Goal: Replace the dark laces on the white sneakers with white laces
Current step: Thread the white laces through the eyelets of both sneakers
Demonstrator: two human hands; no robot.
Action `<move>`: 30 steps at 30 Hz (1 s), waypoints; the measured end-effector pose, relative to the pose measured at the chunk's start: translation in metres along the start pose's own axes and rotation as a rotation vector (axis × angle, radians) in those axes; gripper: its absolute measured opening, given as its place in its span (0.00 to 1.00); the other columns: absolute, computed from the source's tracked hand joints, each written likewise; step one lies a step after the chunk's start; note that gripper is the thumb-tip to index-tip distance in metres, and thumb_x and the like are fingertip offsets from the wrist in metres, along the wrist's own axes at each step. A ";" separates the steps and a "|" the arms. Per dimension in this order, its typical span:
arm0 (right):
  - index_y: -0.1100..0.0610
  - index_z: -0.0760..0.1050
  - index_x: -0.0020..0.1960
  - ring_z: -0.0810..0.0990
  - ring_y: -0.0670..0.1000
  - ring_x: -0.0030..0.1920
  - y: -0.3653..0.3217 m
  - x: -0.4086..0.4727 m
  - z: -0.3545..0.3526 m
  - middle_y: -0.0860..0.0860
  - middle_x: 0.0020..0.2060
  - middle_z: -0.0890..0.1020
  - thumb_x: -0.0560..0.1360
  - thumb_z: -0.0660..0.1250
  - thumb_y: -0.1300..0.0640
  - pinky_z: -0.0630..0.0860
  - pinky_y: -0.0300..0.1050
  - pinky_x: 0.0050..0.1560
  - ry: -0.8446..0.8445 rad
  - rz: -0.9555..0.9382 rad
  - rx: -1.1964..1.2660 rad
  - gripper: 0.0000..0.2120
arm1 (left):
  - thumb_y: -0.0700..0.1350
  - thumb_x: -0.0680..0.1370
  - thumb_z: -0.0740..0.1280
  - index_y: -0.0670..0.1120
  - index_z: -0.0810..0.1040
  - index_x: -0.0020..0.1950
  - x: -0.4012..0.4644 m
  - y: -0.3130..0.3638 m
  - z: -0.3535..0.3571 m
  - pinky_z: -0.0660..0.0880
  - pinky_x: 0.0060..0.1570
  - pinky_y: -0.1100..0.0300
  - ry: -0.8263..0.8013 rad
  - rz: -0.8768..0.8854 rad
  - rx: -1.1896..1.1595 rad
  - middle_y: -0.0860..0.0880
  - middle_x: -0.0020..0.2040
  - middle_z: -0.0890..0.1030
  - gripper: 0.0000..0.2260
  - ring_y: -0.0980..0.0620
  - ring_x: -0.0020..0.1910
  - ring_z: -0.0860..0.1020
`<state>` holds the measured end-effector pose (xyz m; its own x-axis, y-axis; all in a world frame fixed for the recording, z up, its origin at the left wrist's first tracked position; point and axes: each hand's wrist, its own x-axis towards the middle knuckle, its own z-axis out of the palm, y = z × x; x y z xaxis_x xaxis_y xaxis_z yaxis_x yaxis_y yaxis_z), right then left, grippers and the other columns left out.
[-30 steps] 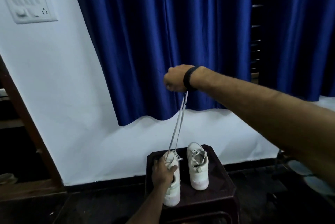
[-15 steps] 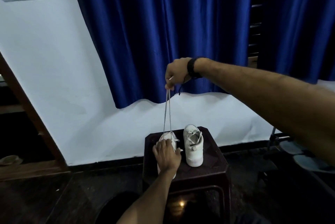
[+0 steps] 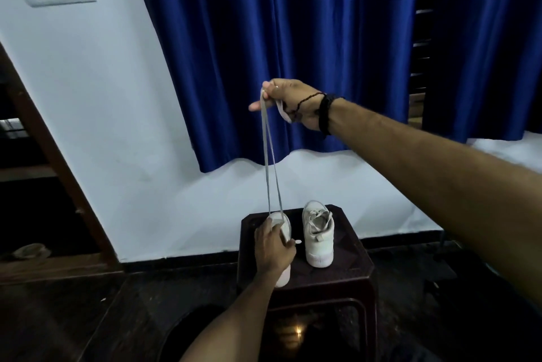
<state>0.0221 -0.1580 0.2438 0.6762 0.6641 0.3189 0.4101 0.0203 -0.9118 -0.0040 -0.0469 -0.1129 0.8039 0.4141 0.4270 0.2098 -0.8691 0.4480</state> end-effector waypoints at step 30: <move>0.53 0.73 0.36 0.74 0.49 0.32 -0.060 0.038 -0.013 0.48 0.33 0.77 0.82 0.56 0.49 0.74 0.45 0.39 0.206 -0.310 -0.735 0.18 | 0.50 0.72 0.70 0.43 0.73 0.64 0.097 0.097 -0.179 0.72 0.54 0.61 0.292 -0.090 -1.157 0.45 0.56 0.76 0.23 0.52 0.52 0.75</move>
<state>0.0309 -0.1436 0.3138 0.5360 0.5570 0.6344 0.8442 -0.3616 -0.3957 -0.0049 -0.0426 0.1127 0.6241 0.6366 0.4530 -0.4865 -0.1371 0.8628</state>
